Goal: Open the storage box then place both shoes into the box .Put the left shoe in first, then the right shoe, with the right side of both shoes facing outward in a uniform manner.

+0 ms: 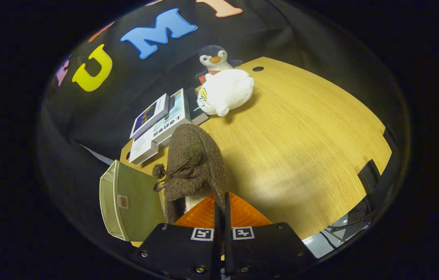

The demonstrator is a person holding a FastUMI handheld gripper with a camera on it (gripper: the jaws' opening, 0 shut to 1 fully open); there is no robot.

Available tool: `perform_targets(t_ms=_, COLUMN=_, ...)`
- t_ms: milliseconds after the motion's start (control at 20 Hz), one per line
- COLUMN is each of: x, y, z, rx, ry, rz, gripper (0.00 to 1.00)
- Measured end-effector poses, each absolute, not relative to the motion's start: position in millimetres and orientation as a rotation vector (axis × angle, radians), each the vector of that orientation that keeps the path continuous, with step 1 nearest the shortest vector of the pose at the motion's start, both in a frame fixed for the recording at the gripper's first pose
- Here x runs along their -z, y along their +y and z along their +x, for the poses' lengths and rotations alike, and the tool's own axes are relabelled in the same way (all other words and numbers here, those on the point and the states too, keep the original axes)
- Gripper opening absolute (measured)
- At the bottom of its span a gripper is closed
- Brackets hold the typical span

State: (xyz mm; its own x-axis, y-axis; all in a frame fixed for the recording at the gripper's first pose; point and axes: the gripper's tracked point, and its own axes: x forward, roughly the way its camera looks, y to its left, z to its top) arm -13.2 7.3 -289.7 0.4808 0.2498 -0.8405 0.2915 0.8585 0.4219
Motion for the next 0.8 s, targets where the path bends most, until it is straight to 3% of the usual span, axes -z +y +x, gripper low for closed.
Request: perform_targets(t_ms=800, x=212, y=162, z=9, rx=-0.143, ry=1.028, rz=0.579, gripper=0.04)
